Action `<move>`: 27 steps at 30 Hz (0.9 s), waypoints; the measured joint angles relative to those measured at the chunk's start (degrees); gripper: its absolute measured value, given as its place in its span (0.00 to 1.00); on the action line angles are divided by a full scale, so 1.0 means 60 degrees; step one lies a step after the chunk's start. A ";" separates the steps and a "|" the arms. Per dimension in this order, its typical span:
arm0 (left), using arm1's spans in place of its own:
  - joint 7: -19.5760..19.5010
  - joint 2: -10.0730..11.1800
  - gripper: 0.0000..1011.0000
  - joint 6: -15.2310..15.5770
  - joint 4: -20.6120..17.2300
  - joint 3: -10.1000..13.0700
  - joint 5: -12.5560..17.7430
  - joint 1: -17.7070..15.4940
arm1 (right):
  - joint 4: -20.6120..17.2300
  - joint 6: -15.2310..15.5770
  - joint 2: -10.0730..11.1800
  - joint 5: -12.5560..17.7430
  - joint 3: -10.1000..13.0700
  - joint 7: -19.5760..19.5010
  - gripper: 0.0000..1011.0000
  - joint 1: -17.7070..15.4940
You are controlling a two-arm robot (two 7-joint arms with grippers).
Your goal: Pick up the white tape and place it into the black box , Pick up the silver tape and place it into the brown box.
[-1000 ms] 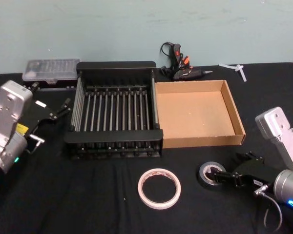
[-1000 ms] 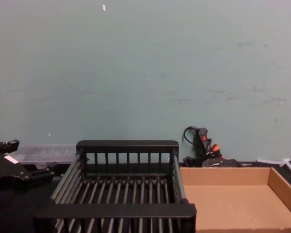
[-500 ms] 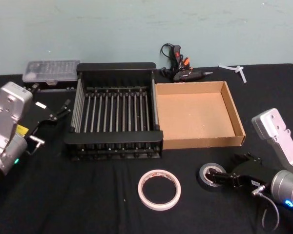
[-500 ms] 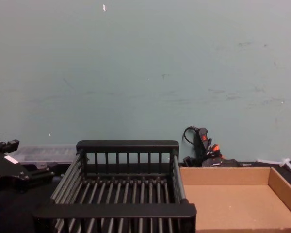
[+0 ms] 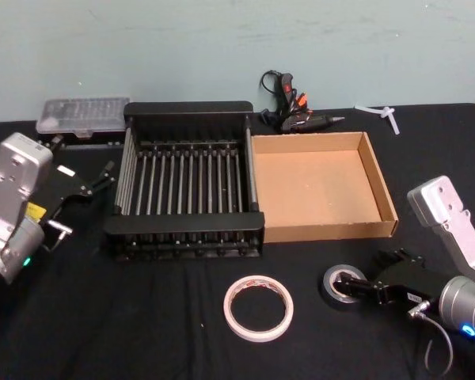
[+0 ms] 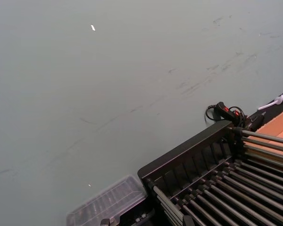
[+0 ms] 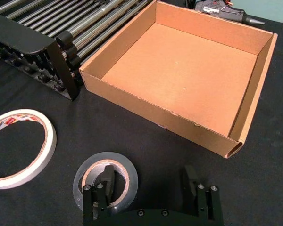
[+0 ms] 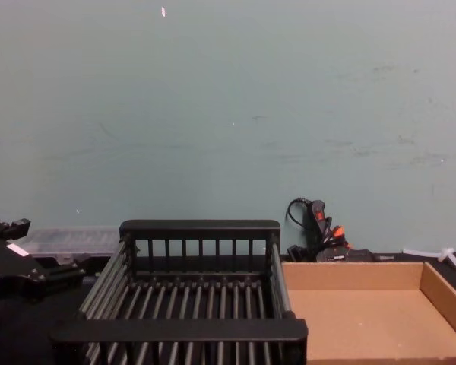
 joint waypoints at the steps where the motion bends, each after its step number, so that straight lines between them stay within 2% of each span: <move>1: 0.0000 0.0000 0.99 0.0000 0.0000 0.0000 0.0000 0.0000 | -0.0001 -0.0001 0.0001 0.0004 0.0002 -0.0001 0.92 -0.0001; 12: 0.0000 0.0000 0.99 0.0000 0.0000 0.0000 0.0000 0.0000 | -0.0010 -0.0006 0.0010 0.0029 0.0011 -0.0008 0.63 -0.0010; 13: 0.0000 0.0000 0.99 0.0000 0.0000 0.0000 0.0000 0.0000 | -0.0011 -0.0005 0.0009 0.0031 0.0012 -0.0010 0.57 -0.0011; 17: 0.0000 0.0000 0.99 0.0000 0.0000 0.0000 0.0000 0.0000 | -0.0011 -0.0005 0.0010 0.0035 0.0013 -0.0015 0.47 -0.0012; 20: 0.0000 0.0000 0.99 0.0000 0.0000 0.0000 0.0000 0.0000 | -0.0011 -0.0006 0.0009 0.0038 0.0013 -0.0017 0.35 -0.0013; 21: 0.0000 0.0000 0.99 0.0000 0.0000 0.0000 0.0000 0.0000 | -0.0011 -0.0006 0.0010 0.0038 0.0013 -0.0017 0.35 -0.0013; 22: 0.0000 0.0000 0.99 0.0000 0.0000 0.0001 0.0000 0.0000 | -0.0011 -0.0005 0.0009 0.0040 0.0013 -0.0017 0.29 -0.0013; 24: 0.0000 0.0000 0.99 0.0000 0.0000 0.0000 0.0000 0.0000 | -0.0011 -0.0005 0.0009 0.0041 0.0013 -0.0017 0.25 -0.0013; 25: 0.0000 0.0000 0.99 0.0000 0.0000 0.0000 0.0000 0.0000 | -0.0012 -0.0005 0.0009 0.0042 0.0013 -0.0018 0.19 -0.0013; 27: 0.0000 0.0000 0.99 0.0000 0.0000 0.0001 0.0000 0.0000 | -0.0012 -0.0005 0.0009 0.0043 0.0013 -0.0018 0.17 -0.0013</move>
